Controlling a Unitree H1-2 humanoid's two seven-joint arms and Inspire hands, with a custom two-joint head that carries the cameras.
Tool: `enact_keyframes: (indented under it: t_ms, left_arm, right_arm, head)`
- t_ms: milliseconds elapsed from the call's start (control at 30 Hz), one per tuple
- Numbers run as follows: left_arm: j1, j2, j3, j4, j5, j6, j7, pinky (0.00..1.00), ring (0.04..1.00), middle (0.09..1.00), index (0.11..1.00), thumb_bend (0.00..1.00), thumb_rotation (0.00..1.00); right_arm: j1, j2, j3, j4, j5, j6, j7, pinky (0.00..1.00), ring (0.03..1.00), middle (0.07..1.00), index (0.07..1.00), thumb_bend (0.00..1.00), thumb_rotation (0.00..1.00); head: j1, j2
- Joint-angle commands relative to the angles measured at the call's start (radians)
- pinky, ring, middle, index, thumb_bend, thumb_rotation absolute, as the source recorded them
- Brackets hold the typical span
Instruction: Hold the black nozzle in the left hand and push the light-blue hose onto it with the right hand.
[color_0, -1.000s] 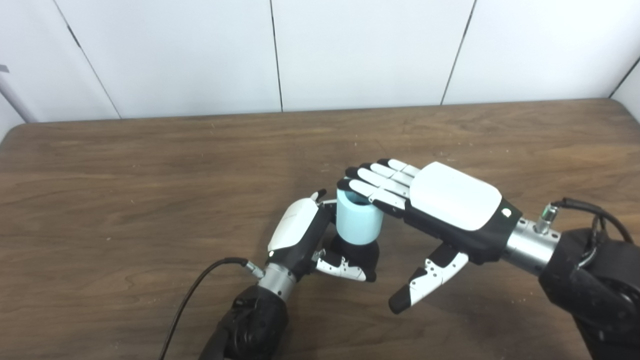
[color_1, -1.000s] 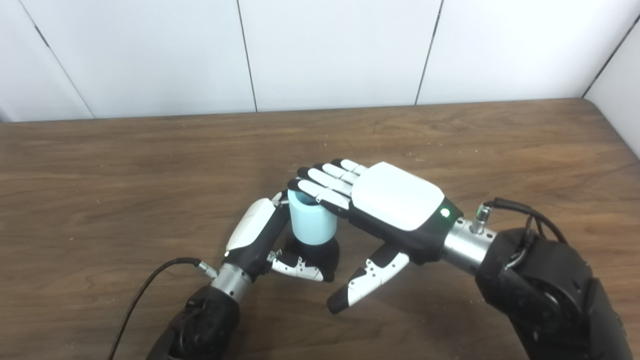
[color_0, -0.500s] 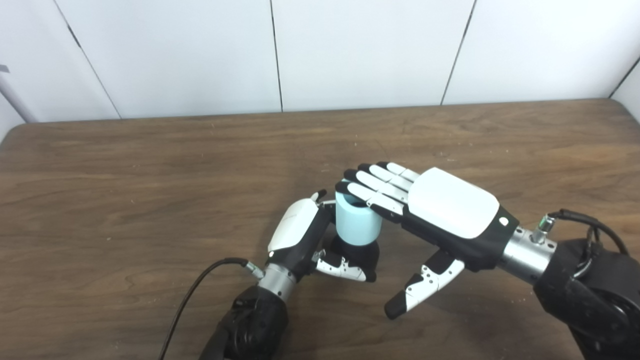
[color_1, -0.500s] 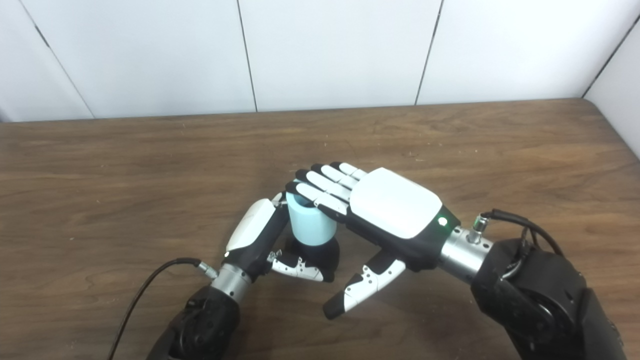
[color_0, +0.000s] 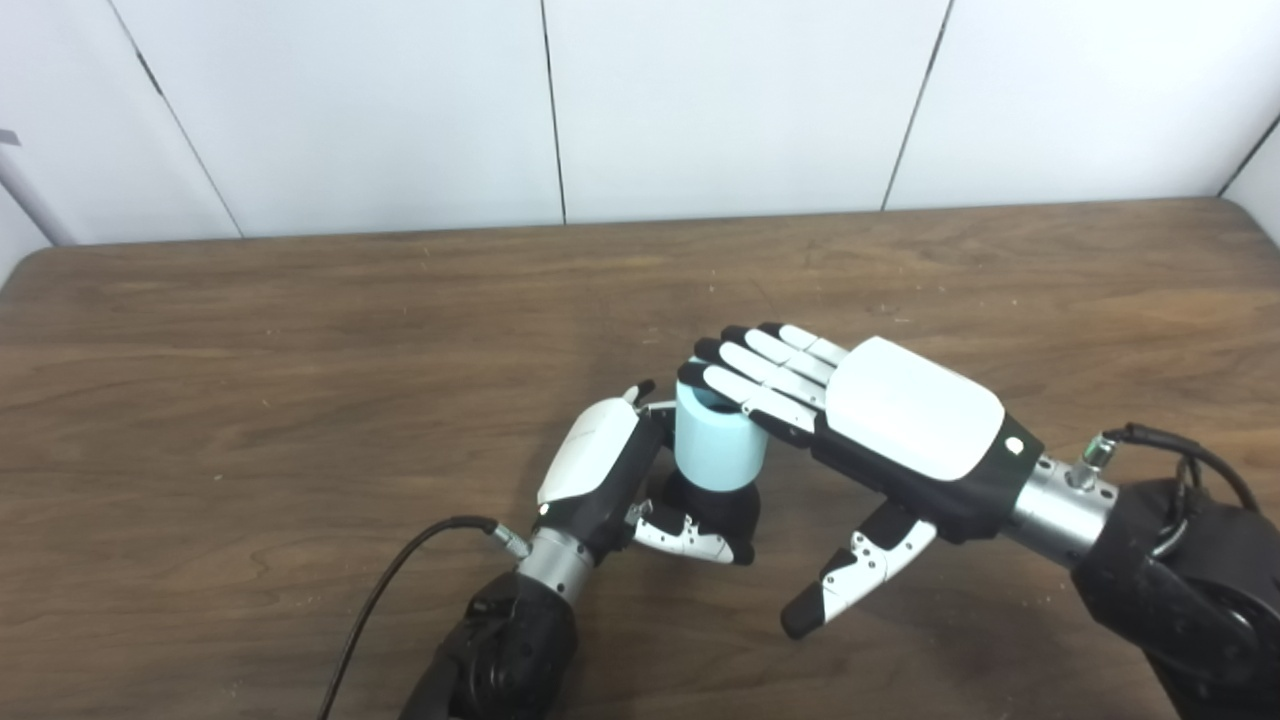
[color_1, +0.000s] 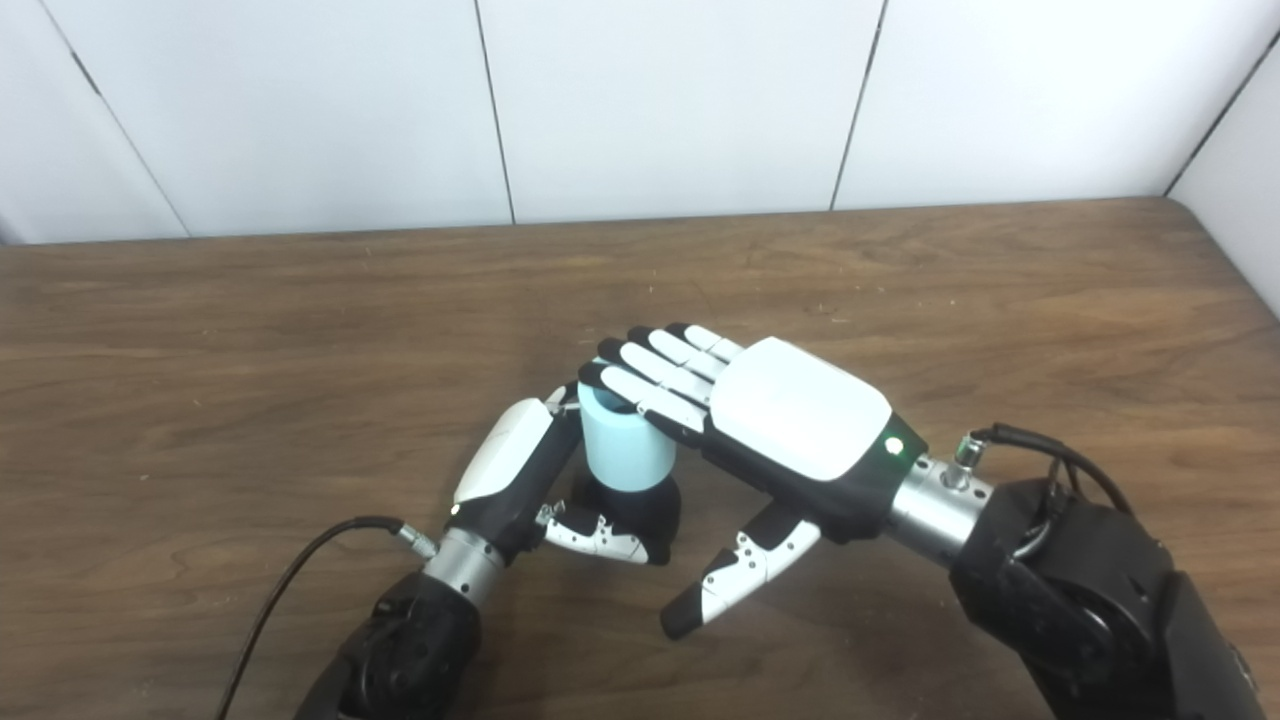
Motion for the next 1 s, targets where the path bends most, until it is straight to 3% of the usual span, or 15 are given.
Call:
enact_keyframes:
  t_ms: [0, 300, 967]
  left_arm:
    - [0.025, 0.021, -0.005, 0.029, 0.028, 0.042, -0.029, 1.0, 0.472, 0.47, 0.501, 0.5, 0.0]
    - [0.022, 0.019, -0.004, 0.03, 0.029, 0.047, -0.032, 1.0, 0.471, 0.472, 0.5, 0.5, 0.0]
    - [0.018, 0.018, -0.004, 0.028, 0.032, 0.049, -0.035, 1.0, 0.51, 0.454, 0.495, 0.5, 0.0]
  right_arm:
    - [0.025, -0.038, 0.012, 0.033, -0.009, -0.004, 0.04, 1.0, 1.0, 1.0, 1.0, 0.7, 1.0]
    - [0.034, -0.026, 0.033, 0.011, -0.025, 0.037, 0.055, 1.0, 1.0, 1.0, 1.0, 0.69, 1.0]
    - [0.066, -0.042, 0.067, -0.001, -0.018, -0.013, 0.036, 1.0, 1.0, 1.0, 1.0, 0.68, 1.0]
  head:
    - [0.0, 0.003]
    - [0.0, 0.004]
    - [0.002, 0.01]
